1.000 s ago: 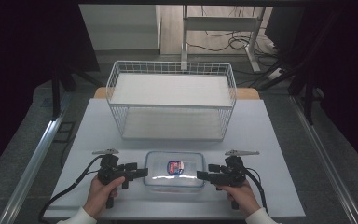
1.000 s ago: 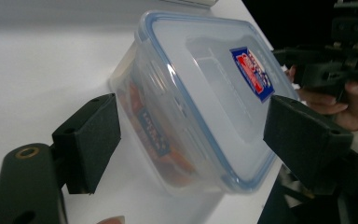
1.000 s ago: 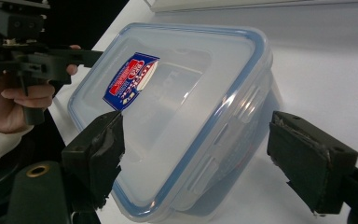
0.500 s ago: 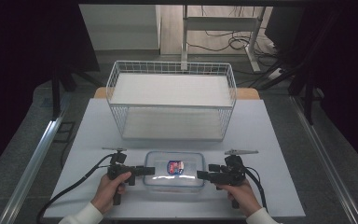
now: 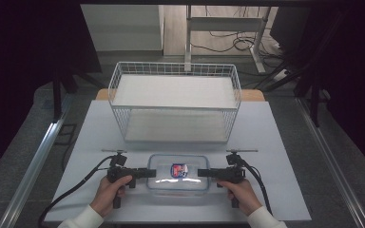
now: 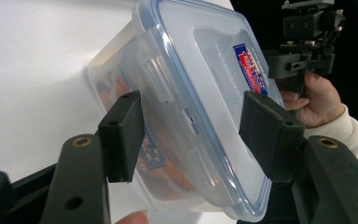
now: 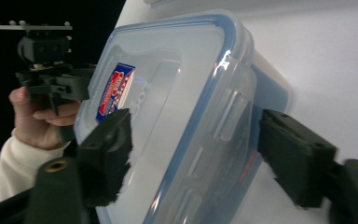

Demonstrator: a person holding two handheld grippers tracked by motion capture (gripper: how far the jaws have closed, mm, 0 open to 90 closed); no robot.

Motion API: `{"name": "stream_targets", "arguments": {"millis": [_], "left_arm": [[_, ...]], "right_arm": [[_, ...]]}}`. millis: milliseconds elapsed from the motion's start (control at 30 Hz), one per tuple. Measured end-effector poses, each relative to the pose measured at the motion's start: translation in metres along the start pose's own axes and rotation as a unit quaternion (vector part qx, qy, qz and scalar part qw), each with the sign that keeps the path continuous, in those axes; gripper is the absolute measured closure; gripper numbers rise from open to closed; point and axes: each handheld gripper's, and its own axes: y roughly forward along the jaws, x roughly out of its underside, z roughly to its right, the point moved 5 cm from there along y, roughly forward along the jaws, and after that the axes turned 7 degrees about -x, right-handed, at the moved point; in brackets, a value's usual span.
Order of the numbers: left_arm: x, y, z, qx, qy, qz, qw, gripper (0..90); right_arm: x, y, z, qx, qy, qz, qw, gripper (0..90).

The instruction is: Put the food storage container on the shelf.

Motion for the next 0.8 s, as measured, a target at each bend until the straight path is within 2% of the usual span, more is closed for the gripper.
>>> {"name": "stream_targets", "arguments": {"millis": [33,67,167,400,433,467,633,800], "left_arm": [[0.000,0.000,0.000,0.000,0.000,0.000,1.0000,40.9],[0.000,0.000,0.000,0.000,0.000,-0.001,1.0000,41.0],[0.000,-0.001,0.001,0.000,0.002,0.002,1.0000,41.5],[0.000,-0.001,0.001,-0.002,0.002,0.004,1.0000,42.0],[0.000,-0.001,0.002,-0.003,0.005,0.005,1.0000,42.2],[0.000,-0.002,0.002,-0.002,0.007,0.005,1.0000,42.6],[0.001,-0.004,0.005,-0.006,0.011,0.011,0.9999,45.0],[0.003,-0.009,0.010,-0.014,0.016,0.017,0.9996,48.6]], "right_arm": [[0.000,0.000,0.000,0.000,0.000,0.000,1.0000,29.6],[0.001,-0.005,-0.001,-0.007,0.007,0.002,1.0000,36.4],[0.002,-0.010,-0.003,-0.010,0.005,0.004,0.9999,43.9],[0.002,-0.011,-0.002,-0.014,0.014,0.011,0.9997,45.9],[0.003,-0.012,-0.002,-0.014,0.030,0.020,0.9993,47.4],[0.003,-0.013,-0.002,-0.015,0.031,0.023,0.9992,47.9],[0.006,-0.014,-0.007,-0.007,0.020,0.034,0.9992,49.0],[0.007,-0.016,-0.010,-0.010,0.019,0.041,0.9989,50.7]]}}
